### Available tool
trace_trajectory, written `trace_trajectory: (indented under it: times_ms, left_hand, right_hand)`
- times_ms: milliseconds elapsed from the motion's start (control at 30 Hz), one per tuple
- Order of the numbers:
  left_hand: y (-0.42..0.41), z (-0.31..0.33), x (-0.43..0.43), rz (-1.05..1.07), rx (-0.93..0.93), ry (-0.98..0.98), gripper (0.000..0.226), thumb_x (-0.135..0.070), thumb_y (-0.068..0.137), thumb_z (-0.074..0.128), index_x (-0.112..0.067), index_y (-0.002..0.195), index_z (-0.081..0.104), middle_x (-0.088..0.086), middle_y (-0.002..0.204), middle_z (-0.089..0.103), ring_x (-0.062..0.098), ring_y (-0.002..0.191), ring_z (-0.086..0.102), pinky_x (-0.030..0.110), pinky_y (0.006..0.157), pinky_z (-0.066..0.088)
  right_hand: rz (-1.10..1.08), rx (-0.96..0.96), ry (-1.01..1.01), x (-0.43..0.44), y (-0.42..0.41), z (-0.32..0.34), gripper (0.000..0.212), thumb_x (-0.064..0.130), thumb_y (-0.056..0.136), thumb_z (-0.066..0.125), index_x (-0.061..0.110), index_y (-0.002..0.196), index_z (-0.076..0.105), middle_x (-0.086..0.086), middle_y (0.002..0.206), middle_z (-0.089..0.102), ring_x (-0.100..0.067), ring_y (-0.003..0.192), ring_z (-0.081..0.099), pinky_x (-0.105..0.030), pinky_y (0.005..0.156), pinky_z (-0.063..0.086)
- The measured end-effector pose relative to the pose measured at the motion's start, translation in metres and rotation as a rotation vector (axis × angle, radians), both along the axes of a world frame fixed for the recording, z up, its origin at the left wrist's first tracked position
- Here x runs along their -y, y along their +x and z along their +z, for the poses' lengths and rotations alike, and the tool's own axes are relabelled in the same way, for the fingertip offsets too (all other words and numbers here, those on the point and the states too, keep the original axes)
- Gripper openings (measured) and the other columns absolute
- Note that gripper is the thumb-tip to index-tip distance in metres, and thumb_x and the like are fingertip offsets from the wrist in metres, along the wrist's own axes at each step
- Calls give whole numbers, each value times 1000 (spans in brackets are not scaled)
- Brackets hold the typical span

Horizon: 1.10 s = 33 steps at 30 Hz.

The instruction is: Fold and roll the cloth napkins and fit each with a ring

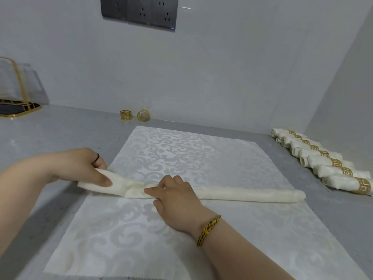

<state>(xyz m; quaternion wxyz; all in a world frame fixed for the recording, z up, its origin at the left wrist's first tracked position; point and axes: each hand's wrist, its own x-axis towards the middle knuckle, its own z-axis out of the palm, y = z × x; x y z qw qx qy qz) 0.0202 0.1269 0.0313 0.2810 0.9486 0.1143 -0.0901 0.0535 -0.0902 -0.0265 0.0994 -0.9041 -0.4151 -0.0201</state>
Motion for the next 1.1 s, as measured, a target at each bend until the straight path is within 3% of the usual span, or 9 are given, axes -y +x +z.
trace_trajectory:
  times_ms: [67, 200, 367, 500, 600, 700, 833, 1000, 1100]
  left_hand:
    - [-5, -3, 1, 100, 102, -190, 9, -13, 76, 71, -14, 73, 63, 0, 56, 66, 16, 58, 57, 20, 44, 42]
    - [-12, -14, 11, 366, 381, -786, 13, -2, 81, 62, -11, 90, 58, 12, 80, 62, 21, 59, 60, 17, 42, 51]
    - [-21, -35, 51, 392, 431, -947, 10, 1, 81, 60, -7, 86, 56, 10, 89, 64, 21, 79, 61, 27, 64, 52]
    - [-15, -41, 72, 352, 436, -766, 4, -3, 85, 59, -7, 83, 59, 5, 77, 64, 19, 71, 61, 28, 61, 52]
    - [-8, -38, 76, 307, 434, -606, 12, -11, 89, 54, -9, 78, 57, 4, 72, 61, 17, 67, 60, 27, 58, 48]
    - [-3, -34, 77, 285, 426, -553, 15, -12, 92, 50, -9, 78, 56, 4, 75, 59, 18, 68, 58, 27, 58, 47]
    - [-1, -28, 77, 290, 408, -474, 13, -15, 92, 49, -4, 93, 55, 5, 76, 60, 19, 69, 58, 27, 55, 45]
    - [3, -21, 102, 194, 486, -263, 25, -27, 93, 47, -14, 71, 46, -1, 68, 50, 21, 68, 50, 25, 52, 31]
    - [12, -24, 129, 73, 528, -228, 13, -27, 95, 40, -18, 90, 47, -7, 75, 48, 21, 80, 49, 28, 58, 34]
  right_hand:
    - [0, -8, 15, 0, -1, 0, 41, 19, 96, 36, 23, 137, 39, -7, 127, 40, -25, 115, 33, -33, 96, 24]
    - [-21, -72, 97, 3, -1, 1, 39, 12, 93, 39, 13, 132, 41, -8, 127, 45, -24, 115, 36, -29, 94, 28]
    - [-23, -116, 126, 6, -3, 2, 40, 6, 92, 37, 11, 131, 43, -7, 130, 46, -22, 117, 36, -25, 93, 29]
    - [-10, -107, 95, 10, -3, 3, 42, 3, 92, 35, 12, 132, 46, -6, 138, 44, -24, 124, 35, -27, 101, 28]
    - [41, -54, 22, 13, -4, 4, 42, 5, 93, 36, 12, 133, 44, -8, 141, 42, -27, 127, 36, -33, 106, 27]
    - [81, -73, -23, 23, -3, 12, 43, 5, 93, 37, 14, 135, 43, -7, 144, 38, -23, 133, 31, -28, 112, 18]
    - [-6, -64, 80, 54, 10, 25, 37, 10, 94, 39, 16, 130, 50, -1, 145, 37, -14, 136, 28, -19, 110, 11]
    - [-127, -166, 119, 80, 14, 4, 38, 12, 96, 36, 22, 132, 46, 6, 146, 34, -9, 137, 24, -20, 112, 6]
    - [-138, -252, 230, 83, 14, -2, 39, 8, 95, 37, 19, 132, 46, 5, 147, 33, -8, 138, 22, -19, 113, 8]
